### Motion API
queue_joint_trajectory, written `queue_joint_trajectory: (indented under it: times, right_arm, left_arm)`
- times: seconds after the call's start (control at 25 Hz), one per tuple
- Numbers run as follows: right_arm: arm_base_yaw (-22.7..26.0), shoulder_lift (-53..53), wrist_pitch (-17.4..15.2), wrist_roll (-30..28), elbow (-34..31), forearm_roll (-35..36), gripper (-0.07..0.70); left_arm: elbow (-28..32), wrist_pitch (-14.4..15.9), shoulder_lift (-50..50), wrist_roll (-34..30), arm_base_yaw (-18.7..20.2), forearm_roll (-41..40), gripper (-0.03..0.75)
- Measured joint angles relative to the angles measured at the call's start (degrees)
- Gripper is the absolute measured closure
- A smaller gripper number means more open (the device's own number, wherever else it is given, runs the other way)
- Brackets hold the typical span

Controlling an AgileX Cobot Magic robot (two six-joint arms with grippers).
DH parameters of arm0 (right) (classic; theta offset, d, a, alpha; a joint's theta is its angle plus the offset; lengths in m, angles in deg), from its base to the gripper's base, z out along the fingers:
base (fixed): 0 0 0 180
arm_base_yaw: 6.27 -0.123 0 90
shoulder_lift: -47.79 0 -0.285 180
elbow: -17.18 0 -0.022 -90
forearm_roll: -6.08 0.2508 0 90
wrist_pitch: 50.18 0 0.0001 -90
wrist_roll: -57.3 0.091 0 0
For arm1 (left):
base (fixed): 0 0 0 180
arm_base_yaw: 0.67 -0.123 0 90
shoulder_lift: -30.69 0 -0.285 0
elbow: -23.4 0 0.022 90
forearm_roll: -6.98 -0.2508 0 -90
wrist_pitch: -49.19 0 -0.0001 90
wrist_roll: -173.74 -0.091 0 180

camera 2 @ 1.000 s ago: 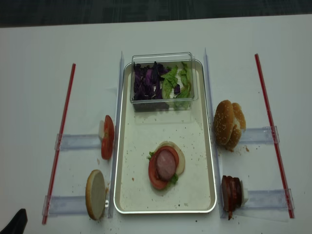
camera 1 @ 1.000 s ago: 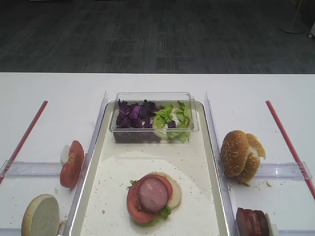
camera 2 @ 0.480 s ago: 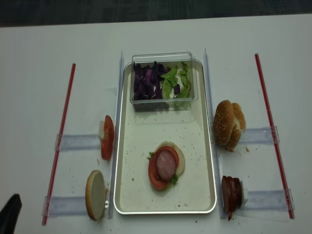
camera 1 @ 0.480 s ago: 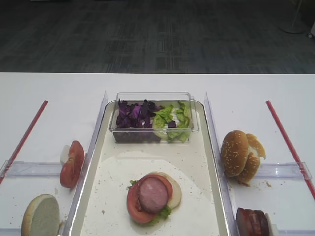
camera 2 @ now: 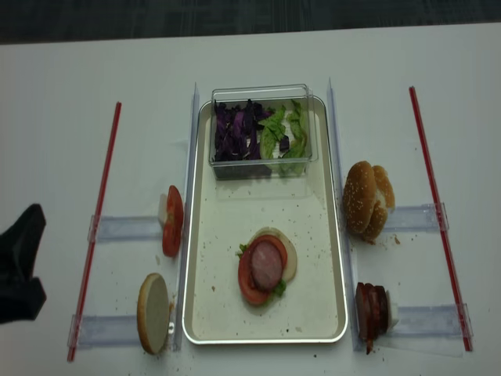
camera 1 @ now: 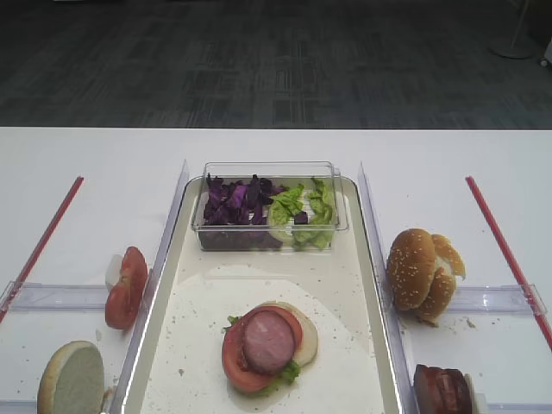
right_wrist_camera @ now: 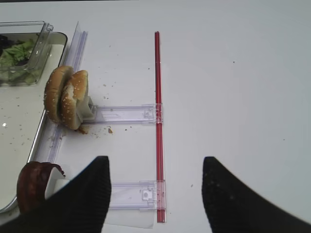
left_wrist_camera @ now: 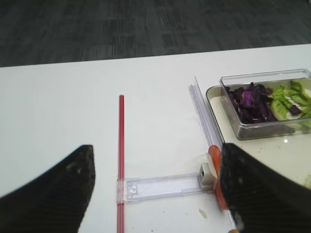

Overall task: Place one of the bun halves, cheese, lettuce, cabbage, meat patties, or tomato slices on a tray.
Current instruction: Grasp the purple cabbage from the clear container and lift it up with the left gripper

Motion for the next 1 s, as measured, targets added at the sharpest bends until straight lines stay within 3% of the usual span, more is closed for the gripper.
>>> queue_joint_trajectory:
  times: [0.2,0.52,1.0]
  right_arm:
    - [0.0,0.0,0.0,0.0,0.0,0.0,0.186]
    - [0.0,0.0,0.0,0.0,0.0,0.0,0.186]
    - [0.0,0.0,0.0,0.3,0.0,0.0,0.186]
  left_arm:
    - [-4.4,-5.0,16.9,-1.1,0.0,1.0,0.223]
    - [-19.9,-6.2,42.9,-2.3,0.0,1.3,0.223]
    - [-41.1,1.6,72.8,-4.5,0.0,1.3,0.223]
